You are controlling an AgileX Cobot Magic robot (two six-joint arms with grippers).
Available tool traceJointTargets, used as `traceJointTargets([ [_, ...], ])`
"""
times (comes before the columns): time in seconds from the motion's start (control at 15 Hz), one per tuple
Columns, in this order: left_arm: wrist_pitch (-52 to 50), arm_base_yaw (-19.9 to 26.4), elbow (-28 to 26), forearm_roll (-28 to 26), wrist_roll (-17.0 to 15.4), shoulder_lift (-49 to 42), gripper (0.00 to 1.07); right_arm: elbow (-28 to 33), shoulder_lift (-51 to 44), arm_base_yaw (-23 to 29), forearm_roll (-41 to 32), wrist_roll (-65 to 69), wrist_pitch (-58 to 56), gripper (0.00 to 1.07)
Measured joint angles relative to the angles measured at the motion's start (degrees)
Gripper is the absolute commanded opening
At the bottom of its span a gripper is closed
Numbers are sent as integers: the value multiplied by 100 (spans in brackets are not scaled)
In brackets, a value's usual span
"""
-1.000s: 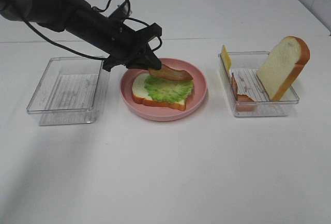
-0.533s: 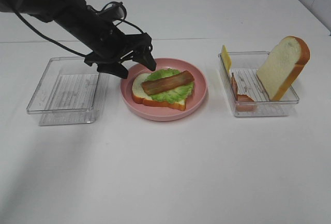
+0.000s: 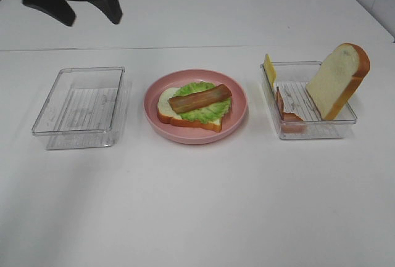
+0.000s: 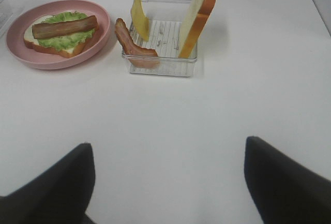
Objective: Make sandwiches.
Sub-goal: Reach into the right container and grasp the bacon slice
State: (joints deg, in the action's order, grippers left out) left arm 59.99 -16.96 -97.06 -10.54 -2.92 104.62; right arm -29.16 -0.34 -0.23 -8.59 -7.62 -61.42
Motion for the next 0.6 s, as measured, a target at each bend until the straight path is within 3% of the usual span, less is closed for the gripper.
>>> traceJointTargets([
  [0.27, 917, 0, 103, 802, -361, -1077, 77, 0, 0, 0, 0, 0, 0, 75],
  [0.47, 928, 0, 670, 814, -378, -1879, 77, 0, 0, 0, 0, 0, 0, 75],
  [0.6, 934, 0, 1364, 814, -378, -2687, 77, 0, 0, 0, 0, 0, 0, 75],
])
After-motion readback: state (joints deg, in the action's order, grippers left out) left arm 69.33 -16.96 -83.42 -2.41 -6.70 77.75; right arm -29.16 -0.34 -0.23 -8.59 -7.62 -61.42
